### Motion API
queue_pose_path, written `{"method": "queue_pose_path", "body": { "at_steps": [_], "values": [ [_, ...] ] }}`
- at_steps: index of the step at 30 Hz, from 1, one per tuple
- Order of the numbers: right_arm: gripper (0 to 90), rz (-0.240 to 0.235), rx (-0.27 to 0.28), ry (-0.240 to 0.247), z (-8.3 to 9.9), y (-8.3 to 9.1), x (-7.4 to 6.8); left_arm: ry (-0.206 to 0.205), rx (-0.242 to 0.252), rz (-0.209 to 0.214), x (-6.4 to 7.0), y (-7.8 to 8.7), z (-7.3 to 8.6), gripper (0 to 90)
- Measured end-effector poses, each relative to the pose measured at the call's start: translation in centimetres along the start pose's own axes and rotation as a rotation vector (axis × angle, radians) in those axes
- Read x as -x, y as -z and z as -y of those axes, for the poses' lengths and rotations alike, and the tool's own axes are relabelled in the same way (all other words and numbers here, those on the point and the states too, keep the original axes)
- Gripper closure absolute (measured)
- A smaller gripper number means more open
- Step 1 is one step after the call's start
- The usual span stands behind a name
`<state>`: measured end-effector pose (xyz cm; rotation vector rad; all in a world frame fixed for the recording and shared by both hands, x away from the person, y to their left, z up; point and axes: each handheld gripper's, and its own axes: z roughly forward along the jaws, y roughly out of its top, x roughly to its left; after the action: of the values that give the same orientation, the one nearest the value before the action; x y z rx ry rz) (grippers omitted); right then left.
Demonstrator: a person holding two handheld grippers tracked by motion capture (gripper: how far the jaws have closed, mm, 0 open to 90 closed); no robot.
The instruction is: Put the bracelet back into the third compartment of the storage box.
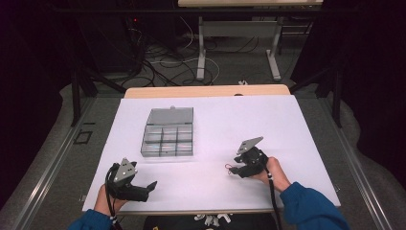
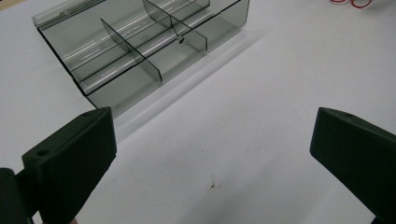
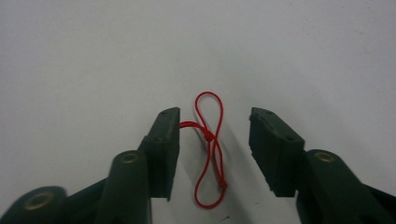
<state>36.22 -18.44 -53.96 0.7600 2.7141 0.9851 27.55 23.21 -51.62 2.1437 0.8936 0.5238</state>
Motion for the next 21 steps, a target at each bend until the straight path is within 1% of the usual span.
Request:
{"method": "queue_pose_path", "body": {
  "at_steps": [1, 3, 5, 6, 7, 10, 12, 13, 14, 16, 17, 18, 20, 21],
  "values": [
    [55.6, -0.005, -0.010, -0.011, 0.04, -0.05, -0.16, 0.000, -0.001, -0.001, 0.01, 0.01, 0.02, 0.5],
    [60.5, -0.007, -0.025, -0.004, 0.07, -0.18, -0.19, 0.003, -0.004, -0.001, -0.02, 0.13, 0.02, 0.5],
    [64.7, 0.000, -0.022, 0.003, 0.11, -0.26, -0.17, 0.003, -0.002, -0.001, -0.05, 0.14, 0.01, 0.5],
    [67.4, 0.012, -0.029, -0.003, 0.16, -0.42, -0.28, 0.001, -0.002, -0.001, -0.03, 0.12, 0.01, 0.5],
    [67.4, 0.012, -0.029, -0.003, 0.16, -0.42, -0.28, -0.001, -0.005, -0.002, -0.01, 0.14, -0.01, 0.5],
    [71.7, 0.004, -0.043, -0.021, 0.31, -0.65, -0.38, 0.001, -0.002, -0.003, 0.03, 0.16, 0.01, 0.5],
    [76.8, 0.007, -0.049, -0.022, 0.22, -0.67, -0.43, 0.002, -0.002, -0.002, 0.01, 0.13, 0.09, 0.5],
    [76.8, 0.007, -0.049, -0.022, 0.22, -0.67, -0.43, 0.004, -0.002, 0.000, 0.01, 0.13, 0.10, 0.5],
    [80.2, 0.007, -0.055, -0.024, 0.18, -0.64, -0.54, 0.002, 0.000, -0.001, 0.02, 0.15, 0.10, 0.5],
    [82.0, 0.008, -0.055, -0.024, 0.18, -0.65, -0.57, -0.003, -0.002, 0.001, 0.05, 0.20, 0.10, 0.5],
    [83.5, -0.001, -0.045, -0.012, 0.21, -0.75, -0.52, -0.003, -0.002, 0.001, 0.05, 0.19, 0.11, 0.5],
    [84.7, 0.001, -0.038, -0.013, 0.24, -0.79, -0.57, -0.001, -0.004, -0.002, 0.04, 0.18, 0.11, 0.5],
    [86.4, -0.003, -0.047, -0.027, 0.27, -0.72, -0.65, 0.001, -0.004, -0.001, 0.03, 0.17, 0.11, 0.5],
    [86.6, 0.001, -0.043, -0.027, 0.31, -0.74, -0.63, 0.001, -0.004, -0.001, 0.05, 0.19, 0.10, 0.5]
  ]
}}
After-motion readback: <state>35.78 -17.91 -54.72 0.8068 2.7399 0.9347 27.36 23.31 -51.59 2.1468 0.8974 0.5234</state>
